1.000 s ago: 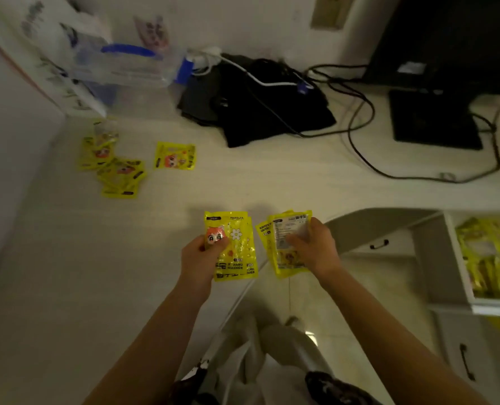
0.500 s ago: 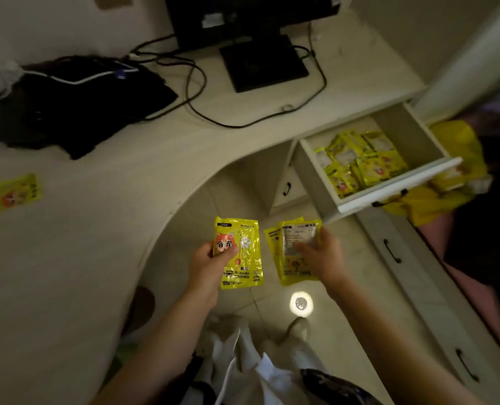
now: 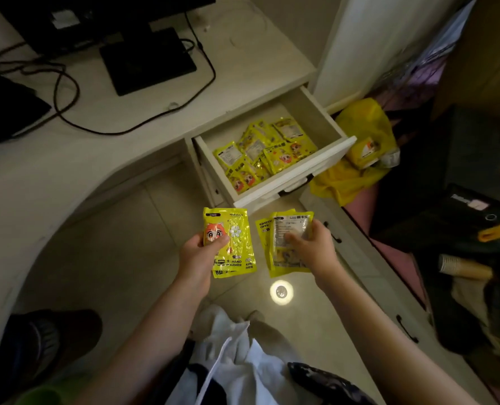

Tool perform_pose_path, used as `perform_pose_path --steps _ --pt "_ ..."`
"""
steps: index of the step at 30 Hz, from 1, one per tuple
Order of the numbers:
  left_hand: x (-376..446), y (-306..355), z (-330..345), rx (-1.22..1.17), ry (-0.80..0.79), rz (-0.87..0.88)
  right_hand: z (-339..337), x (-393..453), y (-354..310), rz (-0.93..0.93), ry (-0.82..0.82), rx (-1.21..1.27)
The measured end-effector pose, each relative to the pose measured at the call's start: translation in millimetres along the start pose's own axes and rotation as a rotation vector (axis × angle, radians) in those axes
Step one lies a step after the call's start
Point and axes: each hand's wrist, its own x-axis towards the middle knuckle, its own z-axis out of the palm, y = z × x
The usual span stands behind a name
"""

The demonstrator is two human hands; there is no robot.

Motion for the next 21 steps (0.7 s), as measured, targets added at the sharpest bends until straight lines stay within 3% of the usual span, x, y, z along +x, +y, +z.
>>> perform_pose_path --steps 21 --pt "148.5 93.6 142.2 -0.106 0.093 -0.139 -33.3 221.4 -101.8 0.004 -0.073 -0.017"
